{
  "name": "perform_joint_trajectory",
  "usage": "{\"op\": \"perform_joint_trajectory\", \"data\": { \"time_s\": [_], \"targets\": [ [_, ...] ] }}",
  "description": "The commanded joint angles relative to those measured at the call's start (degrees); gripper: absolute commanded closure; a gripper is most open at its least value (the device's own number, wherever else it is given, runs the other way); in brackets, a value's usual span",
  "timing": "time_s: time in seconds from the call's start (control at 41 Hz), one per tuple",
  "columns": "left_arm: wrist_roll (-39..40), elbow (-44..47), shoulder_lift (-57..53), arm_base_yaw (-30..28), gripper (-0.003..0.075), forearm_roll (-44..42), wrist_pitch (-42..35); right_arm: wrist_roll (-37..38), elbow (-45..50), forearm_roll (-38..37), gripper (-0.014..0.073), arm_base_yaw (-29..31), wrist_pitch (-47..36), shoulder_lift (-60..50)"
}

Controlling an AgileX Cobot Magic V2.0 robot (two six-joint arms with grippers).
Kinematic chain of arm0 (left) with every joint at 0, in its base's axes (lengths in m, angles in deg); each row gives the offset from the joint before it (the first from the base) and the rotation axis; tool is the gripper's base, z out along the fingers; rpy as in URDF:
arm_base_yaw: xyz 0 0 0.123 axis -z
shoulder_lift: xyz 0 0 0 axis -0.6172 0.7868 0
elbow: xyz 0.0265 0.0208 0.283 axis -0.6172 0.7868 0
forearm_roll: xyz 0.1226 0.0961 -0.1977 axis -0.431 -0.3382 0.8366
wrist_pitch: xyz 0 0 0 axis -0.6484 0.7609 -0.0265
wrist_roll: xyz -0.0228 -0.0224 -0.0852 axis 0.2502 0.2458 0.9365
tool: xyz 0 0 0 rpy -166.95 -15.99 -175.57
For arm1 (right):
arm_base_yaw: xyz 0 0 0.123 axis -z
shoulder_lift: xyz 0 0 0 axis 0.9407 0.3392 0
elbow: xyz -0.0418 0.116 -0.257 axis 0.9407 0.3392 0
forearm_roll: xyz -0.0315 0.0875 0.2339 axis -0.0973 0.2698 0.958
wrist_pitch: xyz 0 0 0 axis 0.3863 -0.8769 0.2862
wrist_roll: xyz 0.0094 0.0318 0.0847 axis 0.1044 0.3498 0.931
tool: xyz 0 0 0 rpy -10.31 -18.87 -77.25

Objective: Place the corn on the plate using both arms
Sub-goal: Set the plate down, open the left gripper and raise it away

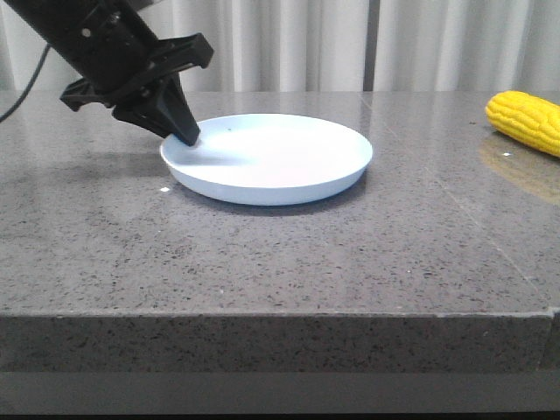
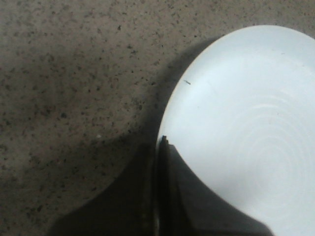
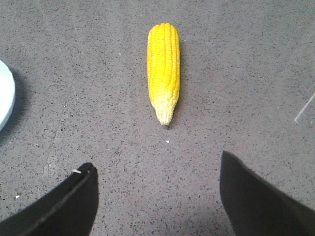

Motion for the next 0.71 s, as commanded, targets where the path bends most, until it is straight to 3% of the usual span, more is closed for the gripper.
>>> {"op": "perform_joint_trajectory", "data": {
  "time_s": [0.0,0.073,0.268,0.341,0.561,0.683],
  "targets": [
    [0.09,-1.57,-2.13,0.69,0.0736,2.31,-3.14,-0.22,-1.46,-0.71,0.0050,0.25,-3.79,0.36],
    [0.09,-1.57,-2.02,0.69,0.0689,2.31,-3.14,-0.22,-1.46,-0.71,0.0050,0.25,-3.79,0.36],
    [0.09,-1.57,-2.02,0.69,0.0378,1.92,-3.14,-0.22,-1.46,-0.71,0.0050,0.25,-3.79,0.36],
    [0.09,-1.57,-2.60,0.69,0.0300,1.24,-3.03,-0.22,-1.46,-0.71,0.0050,0.25,-3.79,0.36],
    [0.09,-1.57,-9.21,0.97,0.0279,-4.23,-0.83,-0.22,-1.46,-0.71,0.0050,0.25,-3.79,0.36],
    [0.09,-1.57,-15.35,3.96,0.0279,-8.85,1.78,-0.22,-1.46,-0.71,0.0050,0.25,-3.79,0.36]
  ]
}}
